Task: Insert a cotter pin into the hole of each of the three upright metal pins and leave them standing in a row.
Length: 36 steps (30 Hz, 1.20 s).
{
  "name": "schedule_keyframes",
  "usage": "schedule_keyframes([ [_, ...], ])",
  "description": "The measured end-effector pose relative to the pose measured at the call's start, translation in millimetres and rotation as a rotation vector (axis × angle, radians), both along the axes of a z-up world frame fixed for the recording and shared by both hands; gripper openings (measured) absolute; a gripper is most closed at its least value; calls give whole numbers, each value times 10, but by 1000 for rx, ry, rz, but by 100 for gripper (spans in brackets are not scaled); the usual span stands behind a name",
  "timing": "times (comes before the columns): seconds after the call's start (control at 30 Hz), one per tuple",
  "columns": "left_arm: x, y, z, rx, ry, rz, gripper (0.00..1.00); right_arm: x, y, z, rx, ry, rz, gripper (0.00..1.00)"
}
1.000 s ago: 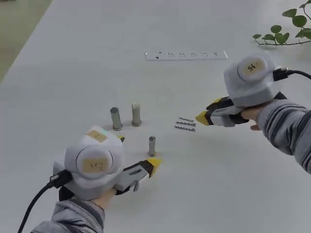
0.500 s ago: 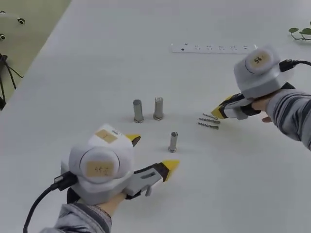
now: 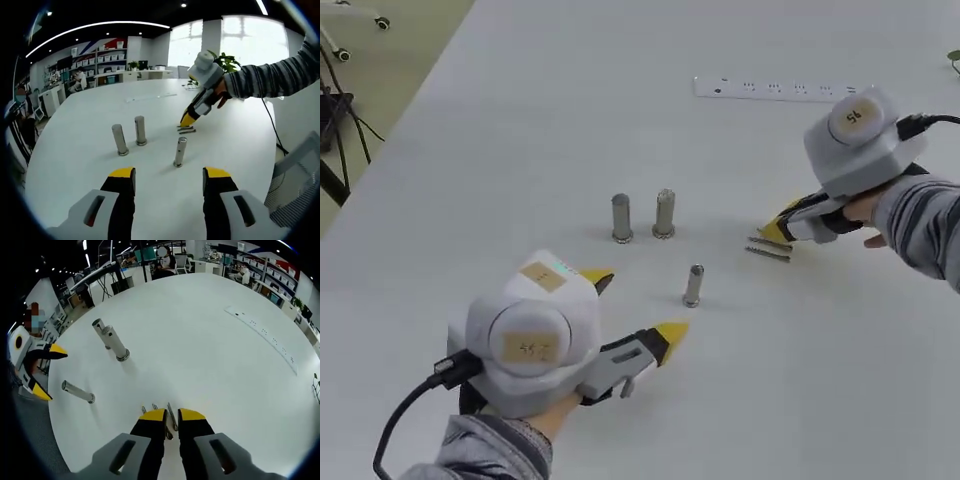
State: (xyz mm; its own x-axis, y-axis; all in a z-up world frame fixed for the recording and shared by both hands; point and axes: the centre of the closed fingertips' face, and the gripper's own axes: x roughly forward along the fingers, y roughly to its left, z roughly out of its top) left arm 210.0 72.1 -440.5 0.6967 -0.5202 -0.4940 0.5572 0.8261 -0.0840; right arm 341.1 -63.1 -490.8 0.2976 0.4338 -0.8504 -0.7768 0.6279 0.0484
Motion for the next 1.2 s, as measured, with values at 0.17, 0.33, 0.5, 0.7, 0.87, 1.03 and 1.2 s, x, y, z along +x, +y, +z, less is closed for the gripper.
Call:
schedule_keyframes([
  [0.17, -1, 32, 5, 6, -3, 4, 52, -6, 6, -6, -25, 14, 25, 1],
  [0.33, 4, 56, 15, 5, -6, 11, 51, -32, 9, 5, -70, -16, 107, 0],
  [0.5, -4, 51, 24, 2, -5, 10, 50, -54, 5, 10, -92, -52, 159, 0],
  [0.7, -9, 17, 65, 4, -8, -4, 49, -79, -15, 39, -92, -78, 192, 0],
  [0.87, 1, -6, 96, 4, -10, -17, 46, -44, -62, 144, -73, -120, 206, 0],
  [1.03, 2, -73, 161, 1, -13, -43, 44, -141, -38, 358, -50, -175, 237, 0],
  [1.2, 10, -159, 260, 6, -34, -81, 40, -379, 41, 492, -33, -203, 298, 0],
])
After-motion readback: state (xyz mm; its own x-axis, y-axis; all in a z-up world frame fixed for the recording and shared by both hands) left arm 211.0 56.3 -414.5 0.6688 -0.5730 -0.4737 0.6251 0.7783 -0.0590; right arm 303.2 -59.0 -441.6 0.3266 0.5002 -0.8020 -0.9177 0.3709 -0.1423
